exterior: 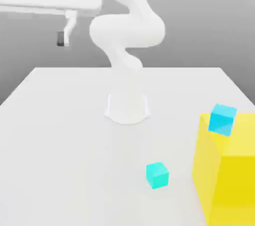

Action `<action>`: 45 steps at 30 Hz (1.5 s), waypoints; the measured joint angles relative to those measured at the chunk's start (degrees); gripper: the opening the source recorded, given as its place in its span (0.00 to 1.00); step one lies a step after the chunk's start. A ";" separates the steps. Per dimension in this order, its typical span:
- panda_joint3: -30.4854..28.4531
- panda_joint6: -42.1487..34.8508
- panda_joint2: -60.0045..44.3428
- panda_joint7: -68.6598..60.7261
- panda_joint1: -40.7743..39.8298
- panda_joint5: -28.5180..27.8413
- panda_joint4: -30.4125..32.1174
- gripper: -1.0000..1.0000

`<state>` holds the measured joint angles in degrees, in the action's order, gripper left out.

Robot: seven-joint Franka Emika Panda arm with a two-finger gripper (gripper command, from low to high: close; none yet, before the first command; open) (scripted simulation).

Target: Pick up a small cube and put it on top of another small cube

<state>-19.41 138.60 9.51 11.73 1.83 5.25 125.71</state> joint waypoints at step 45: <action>8.20 -7.52 -26.09 -15.15 3.89 6.64 -9.12 0.00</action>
<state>-11.21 131.07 -16.58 -3.42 5.72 11.89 116.59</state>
